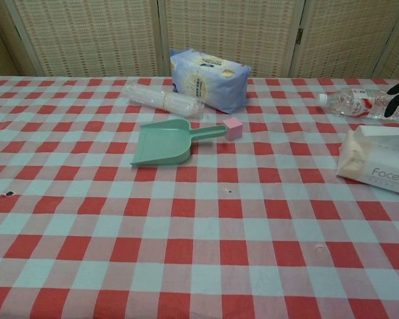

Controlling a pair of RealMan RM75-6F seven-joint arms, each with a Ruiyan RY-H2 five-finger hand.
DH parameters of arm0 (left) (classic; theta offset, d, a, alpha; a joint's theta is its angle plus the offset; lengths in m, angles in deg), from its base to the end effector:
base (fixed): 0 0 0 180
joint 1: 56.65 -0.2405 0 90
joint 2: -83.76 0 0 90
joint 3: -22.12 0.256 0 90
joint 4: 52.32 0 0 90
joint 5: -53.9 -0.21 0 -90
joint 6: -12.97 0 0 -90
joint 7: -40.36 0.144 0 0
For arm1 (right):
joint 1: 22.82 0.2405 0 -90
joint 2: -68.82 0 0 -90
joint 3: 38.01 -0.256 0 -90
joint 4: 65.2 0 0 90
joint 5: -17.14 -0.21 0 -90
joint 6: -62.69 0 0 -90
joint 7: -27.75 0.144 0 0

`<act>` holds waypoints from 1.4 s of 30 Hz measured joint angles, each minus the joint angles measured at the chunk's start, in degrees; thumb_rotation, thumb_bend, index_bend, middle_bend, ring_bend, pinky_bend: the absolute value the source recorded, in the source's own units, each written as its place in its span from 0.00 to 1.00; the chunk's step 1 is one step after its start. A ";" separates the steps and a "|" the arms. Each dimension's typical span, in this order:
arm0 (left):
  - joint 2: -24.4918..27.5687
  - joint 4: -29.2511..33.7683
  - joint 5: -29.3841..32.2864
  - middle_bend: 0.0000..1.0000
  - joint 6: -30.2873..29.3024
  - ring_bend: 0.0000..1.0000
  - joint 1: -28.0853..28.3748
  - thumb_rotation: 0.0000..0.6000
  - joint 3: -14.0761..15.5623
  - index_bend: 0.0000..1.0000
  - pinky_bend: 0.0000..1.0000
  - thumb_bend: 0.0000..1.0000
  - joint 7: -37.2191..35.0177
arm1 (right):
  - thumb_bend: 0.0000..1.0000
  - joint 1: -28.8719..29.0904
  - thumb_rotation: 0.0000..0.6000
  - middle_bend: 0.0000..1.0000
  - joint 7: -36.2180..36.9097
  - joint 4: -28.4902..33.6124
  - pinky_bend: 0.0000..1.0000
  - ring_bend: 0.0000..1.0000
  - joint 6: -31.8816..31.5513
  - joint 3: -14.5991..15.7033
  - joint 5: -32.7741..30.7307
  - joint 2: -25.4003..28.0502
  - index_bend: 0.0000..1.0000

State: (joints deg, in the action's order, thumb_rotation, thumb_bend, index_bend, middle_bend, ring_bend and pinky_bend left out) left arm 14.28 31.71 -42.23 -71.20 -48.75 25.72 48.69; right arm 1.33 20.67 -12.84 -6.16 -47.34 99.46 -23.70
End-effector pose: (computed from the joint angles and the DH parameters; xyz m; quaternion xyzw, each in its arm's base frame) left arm -0.3085 0.1721 0.1144 -0.7128 -0.3001 -0.3394 0.5354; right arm -0.3185 -0.3216 0.0495 0.6774 -0.2767 0.3188 0.6024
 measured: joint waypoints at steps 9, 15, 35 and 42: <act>-0.03 -0.08 0.05 0.37 0.23 0.30 0.07 1.00 0.04 0.36 0.65 0.53 -0.02 | 0.61 0.15 1.00 0.27 1.53 -1.18 0.30 0.19 -3.76 1.34 2.26 -0.95 0.70; -0.03 -0.07 0.05 0.37 0.25 0.30 0.07 1.00 0.04 0.36 0.65 0.53 -0.02 | 0.61 0.04 1.00 0.27 0.84 -0.19 0.30 0.19 -4.10 1.35 2.11 -0.36 0.70; 0.03 0.21 -0.41 0.37 0.24 0.30 0.12 1.00 0.32 0.36 0.65 0.53 -0.28 | 0.61 3.33 1.00 0.27 -27.94 26.76 0.30 0.19 -8.44 -8.73 -4.73 14.53 0.70; -0.04 0.01 -0.13 0.37 0.86 0.30 0.28 1.00 0.35 0.36 0.65 0.53 -0.37 | 0.61 8.21 1.00 0.27 -36.06 24.13 0.30 0.19 -4.52 -13.78 -14.87 15.51 0.70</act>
State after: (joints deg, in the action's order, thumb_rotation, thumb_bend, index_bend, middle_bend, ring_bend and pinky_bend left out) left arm 14.24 31.73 -42.36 -70.33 -48.46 26.07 48.32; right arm 9.53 -15.39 11.29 -10.68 -61.12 84.59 -8.19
